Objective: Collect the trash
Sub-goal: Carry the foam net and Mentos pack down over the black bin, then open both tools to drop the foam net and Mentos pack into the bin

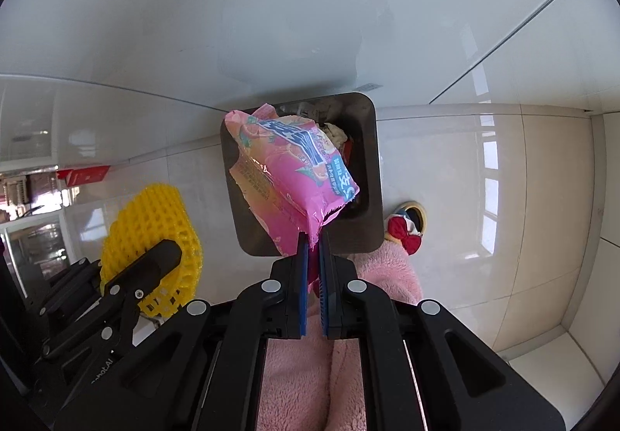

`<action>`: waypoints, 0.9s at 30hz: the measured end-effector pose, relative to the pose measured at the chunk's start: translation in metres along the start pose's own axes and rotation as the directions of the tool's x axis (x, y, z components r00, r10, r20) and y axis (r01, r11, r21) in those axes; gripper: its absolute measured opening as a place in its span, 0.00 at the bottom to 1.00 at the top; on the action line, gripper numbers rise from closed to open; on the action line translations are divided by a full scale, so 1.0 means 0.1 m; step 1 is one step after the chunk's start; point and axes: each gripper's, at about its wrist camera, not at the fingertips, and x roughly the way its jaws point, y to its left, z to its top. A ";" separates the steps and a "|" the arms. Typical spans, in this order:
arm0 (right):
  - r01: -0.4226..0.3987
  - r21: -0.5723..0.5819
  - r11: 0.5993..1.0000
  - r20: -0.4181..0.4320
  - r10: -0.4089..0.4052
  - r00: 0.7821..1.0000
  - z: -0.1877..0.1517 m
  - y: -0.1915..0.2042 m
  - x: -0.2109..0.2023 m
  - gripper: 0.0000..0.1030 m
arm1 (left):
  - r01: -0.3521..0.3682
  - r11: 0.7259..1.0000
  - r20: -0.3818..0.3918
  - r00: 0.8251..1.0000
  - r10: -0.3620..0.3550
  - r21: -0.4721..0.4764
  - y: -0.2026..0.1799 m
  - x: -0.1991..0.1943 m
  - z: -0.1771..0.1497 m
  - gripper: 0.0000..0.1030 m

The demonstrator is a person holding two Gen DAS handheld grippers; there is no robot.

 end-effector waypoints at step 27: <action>0.006 0.054 0.999 0.216 -0.017 0.976 -0.04 0.04 -0.85 0.97 | -0.006 0.999 0.133 0.991 0.012 -0.046 -0.09 -1.05 0.07 0.92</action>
